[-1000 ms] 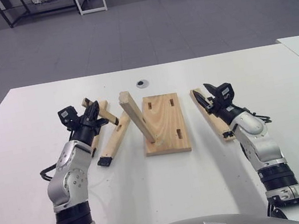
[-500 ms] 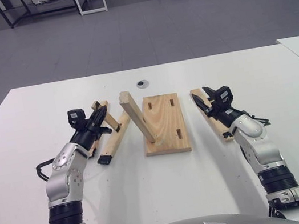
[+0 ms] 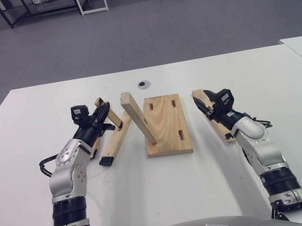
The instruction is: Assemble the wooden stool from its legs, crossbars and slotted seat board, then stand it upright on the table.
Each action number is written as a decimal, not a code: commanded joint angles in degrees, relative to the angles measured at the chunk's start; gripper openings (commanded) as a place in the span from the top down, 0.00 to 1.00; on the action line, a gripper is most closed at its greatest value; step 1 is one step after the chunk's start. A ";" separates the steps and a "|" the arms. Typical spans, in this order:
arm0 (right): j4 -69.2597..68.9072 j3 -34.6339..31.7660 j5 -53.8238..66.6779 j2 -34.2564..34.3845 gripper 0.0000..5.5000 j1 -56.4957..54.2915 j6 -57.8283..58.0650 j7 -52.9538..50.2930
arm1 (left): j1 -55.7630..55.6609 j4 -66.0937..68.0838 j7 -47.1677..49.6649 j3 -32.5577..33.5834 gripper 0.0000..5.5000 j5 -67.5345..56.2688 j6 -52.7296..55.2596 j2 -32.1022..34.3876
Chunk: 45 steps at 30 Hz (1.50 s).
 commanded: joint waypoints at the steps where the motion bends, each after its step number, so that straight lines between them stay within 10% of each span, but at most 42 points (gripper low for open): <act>1: 0.51 0.51 -0.54 0.31 0.58 -1.06 -0.05 0.15 | -0.85 1.66 -0.60 -0.23 0.93 1.65 -1.00 0.48; 9: -1.04 -1.72 3.62 1.00 0.58 -4.49 2.78 0.60 | -5.23 -6.89 -3.34 2.00 0.93 1.57 -5.96 3.55; 14: -0.01 -2.07 3.33 0.44 0.58 -5.65 2.69 0.96 | -9.20 -2.22 2.87 -14.35 0.93 49.73 -42.48 21.83; 20: 0.04 -1.76 2.75 0.65 0.58 -4.99 2.39 1.24 | -3.37 2.46 8.67 -17.36 0.93 58.26 -48.32 21.82; 31: 0.35 -1.23 2.20 0.63 0.58 -4.20 2.78 1.38 | -2.30 2.90 -0.13 -2.58 0.93 6.03 -20.97 7.11; 45: 1.70 -0.29 1.59 1.20 0.58 -3.41 2.35 1.01 | 1.24 -1.78 2.95 -0.48 0.93 -3.10 1.42 2.24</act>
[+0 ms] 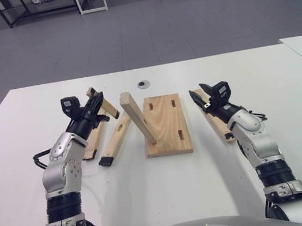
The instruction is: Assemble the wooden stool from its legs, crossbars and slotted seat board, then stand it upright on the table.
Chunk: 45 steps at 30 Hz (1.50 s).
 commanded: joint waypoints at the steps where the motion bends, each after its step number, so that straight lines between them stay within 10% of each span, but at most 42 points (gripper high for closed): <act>1: 1.16 0.22 -0.55 0.29 0.58 0.63 0.08 -0.14 | 2.74 0.21 0.11 -1.51 0.93 4.23 -0.42 0.14; 45: 3.21 1.69 -1.68 0.83 0.58 1.17 -0.56 0.35 | 2.57 3.32 -2.64 -2.90 0.93 10.77 -4.03 -1.75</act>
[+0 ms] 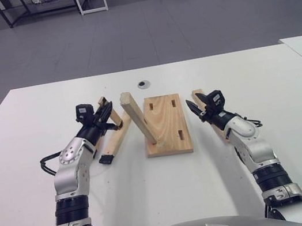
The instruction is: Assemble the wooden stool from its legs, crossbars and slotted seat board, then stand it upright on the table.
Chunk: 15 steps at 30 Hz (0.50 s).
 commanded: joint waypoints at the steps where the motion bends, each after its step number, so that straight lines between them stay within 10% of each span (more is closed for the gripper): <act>1: 0.46 -0.29 -0.08 -0.08 0.58 -0.27 -0.30 0.34 | 1.29 0.06 0.17 0.43 0.93 1.00 0.55 0.16; 15: 0.56 -0.03 -0.92 -0.74 0.58 -0.46 -0.65 0.84 | 10.64 3.37 -0.47 -6.63 0.93 9.48 -1.13 0.77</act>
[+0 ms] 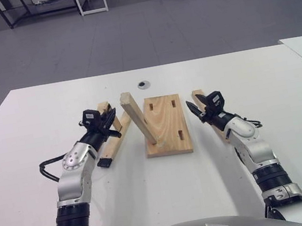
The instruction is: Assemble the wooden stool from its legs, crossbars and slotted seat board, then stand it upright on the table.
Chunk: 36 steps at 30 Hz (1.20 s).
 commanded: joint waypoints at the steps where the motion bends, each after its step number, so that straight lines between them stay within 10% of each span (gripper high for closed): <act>1: -0.29 -0.31 -0.46 -0.79 0.58 -0.35 -0.44 0.39 | 7.07 7.07 -1.20 -2.00 0.93 2.29 1.24 -0.37; 10: 0.21 0.36 -1.15 -0.65 0.58 -0.49 -1.41 0.20 | 0.97 -0.56 -0.76 -0.01 0.93 0.53 2.83 1.85; 30: 6.57 1.26 -3.36 0.92 0.58 -2.17 -6.10 -0.91 | 4.06 -7.60 -4.51 -5.72 0.34 5.05 25.36 12.28; 36: 6.17 1.76 -3.64 0.80 0.58 -1.79 -5.83 -1.01 | 4.88 -9.13 -3.81 -6.91 0.47 6.98 26.60 11.85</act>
